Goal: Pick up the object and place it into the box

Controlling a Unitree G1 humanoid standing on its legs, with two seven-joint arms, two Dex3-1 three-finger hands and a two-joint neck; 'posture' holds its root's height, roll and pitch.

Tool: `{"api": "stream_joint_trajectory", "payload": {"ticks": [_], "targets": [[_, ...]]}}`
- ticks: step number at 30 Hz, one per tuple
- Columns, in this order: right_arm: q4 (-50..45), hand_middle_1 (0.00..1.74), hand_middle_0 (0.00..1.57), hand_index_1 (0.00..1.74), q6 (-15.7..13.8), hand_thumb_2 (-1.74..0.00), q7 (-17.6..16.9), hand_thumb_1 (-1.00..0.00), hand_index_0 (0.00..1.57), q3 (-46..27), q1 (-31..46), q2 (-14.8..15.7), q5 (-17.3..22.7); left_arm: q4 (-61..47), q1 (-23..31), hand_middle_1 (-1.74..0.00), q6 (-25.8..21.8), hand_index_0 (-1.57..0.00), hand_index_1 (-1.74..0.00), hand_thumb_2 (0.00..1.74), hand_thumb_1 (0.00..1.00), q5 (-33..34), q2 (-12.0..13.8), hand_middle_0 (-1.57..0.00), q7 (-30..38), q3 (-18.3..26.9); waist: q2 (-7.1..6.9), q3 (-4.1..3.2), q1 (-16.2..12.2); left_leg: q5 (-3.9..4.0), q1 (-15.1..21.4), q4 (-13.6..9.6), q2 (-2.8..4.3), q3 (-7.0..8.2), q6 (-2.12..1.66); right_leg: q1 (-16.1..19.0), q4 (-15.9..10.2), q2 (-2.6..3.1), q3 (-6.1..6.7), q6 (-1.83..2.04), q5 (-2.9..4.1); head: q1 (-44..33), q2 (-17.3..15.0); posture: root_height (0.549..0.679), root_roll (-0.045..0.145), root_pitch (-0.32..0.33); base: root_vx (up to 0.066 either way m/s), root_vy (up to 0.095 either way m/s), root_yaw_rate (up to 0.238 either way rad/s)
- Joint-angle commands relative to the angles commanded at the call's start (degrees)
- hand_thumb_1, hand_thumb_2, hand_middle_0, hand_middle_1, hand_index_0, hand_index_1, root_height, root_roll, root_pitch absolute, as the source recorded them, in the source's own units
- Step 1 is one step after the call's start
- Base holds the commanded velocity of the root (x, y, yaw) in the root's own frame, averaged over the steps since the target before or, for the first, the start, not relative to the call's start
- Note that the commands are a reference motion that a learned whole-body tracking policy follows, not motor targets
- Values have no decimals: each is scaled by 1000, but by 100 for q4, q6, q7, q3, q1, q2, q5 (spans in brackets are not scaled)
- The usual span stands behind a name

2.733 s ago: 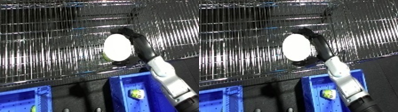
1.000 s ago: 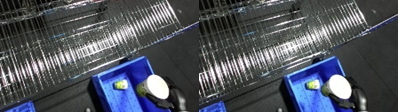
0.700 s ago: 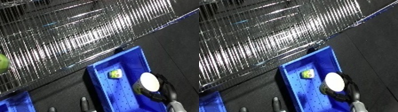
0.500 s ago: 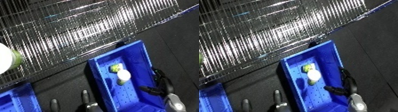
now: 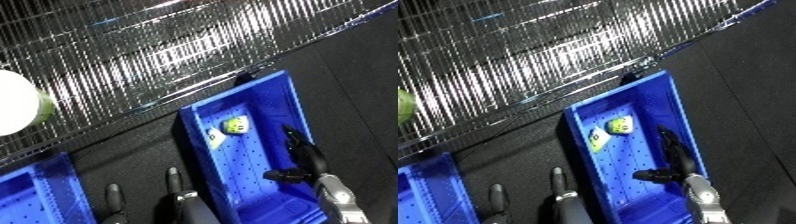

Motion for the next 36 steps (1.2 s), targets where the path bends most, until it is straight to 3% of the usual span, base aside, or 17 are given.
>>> {"api": "stream_joint_trajectory", "payload": {"ticks": [6,11,16,26,31,36], "targets": [[-242,0,0,0,45,0,177,0,0,302,-37,103,-294,51,-120,0,21,0,0,0,0,173,56,0,17,63,-59,-82,102,80,14,-82,11,-41,-23,62,-76,-19,-55,36,-7,-1283,-101,654,67,33,-8,-12,123],[-336,0,0,0,243,0,227,0,0,438,-141,190,-348,137,-293,0,62,0,0,0,0,277,123,0,25,79,-96,-140,190,190,10,-187,49,-96,-42,74,-21,-31,-114,73,-60,-2097,8,653,59,33,10,-24,137],[-368,0,0,0,508,0,161,0,0,551,-183,301,-397,185,-388,0,58,0,0,0,0,459,180,0,-9,72,-125,-169,292,249,-28,-206,77,-147,-48,67,19,-92,-192,116,-67,-2615,226,653,54,34,11,-39,214],[-436,0,0,0,741,0,-198,0,0,723,-98,455,-261,62,-407,0,-125,0,0,0,0,581,259,0,-29,-34,-145,-145,496,164,-227,84,22,-251,-12,42,31,-197,-309,147,-27,-4107,1034,652,52,33,21,-34,208],[-385,0,0,0,749,0,-248,0,0,822,-36,510,-231,-52,-388,0,-353,0,0,0,0,412,306,0,-26,-27,-157,-114,587,92,-335,268,2,-279,25,8,133,-223,-361,138,-63,-4643,1280,651,48,31,13,1,52],[-290,0,0,0,695,0,-216,0,0,913,4,588,-173,-346,-387,0,-810,0,0,0,0,106,392,0,-39,22,-226,-58,696,67,-406,344,15,-313,37,-23,253,-235,-420,131,-110,-4849,1377,649,42,31,10,-11,38]]}}
